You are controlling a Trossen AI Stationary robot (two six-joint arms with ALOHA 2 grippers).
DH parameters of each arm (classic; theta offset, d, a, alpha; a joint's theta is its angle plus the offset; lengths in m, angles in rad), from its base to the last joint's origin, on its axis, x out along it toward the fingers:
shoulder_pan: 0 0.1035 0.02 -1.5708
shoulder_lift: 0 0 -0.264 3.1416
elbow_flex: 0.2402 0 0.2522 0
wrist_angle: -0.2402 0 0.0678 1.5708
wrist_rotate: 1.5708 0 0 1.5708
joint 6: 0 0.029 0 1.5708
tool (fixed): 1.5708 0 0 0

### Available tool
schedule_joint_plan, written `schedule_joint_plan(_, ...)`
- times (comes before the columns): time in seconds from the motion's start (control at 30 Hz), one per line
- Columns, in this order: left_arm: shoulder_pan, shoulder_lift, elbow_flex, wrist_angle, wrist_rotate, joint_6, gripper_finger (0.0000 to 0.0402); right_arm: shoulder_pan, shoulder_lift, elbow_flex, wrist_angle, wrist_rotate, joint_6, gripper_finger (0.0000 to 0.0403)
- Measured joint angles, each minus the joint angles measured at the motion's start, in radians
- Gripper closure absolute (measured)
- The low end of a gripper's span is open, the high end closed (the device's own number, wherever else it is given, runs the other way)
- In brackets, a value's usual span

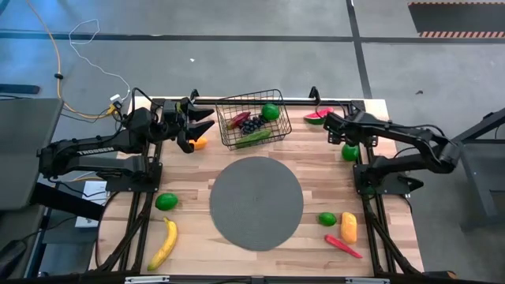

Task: Build produce basket
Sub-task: Put the green lime into the black wire basket

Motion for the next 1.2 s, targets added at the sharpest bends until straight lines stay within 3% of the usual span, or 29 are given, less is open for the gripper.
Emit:
schedule_joint_plan(0.47, 0.000, 0.000, 0.000, 0.000, 0.000, 0.000, 0.0186, -0.016, 0.133, -0.052, 0.052, -0.158, -0.020, 0.0014)
schedule_joint_plan(1.2, 0.000, 0.000, 0.000, -0.018, 0.000, -0.003, 0.0186, -0.015, 0.144, -0.132, 0.131, -0.164, 0.050, 0.0014)
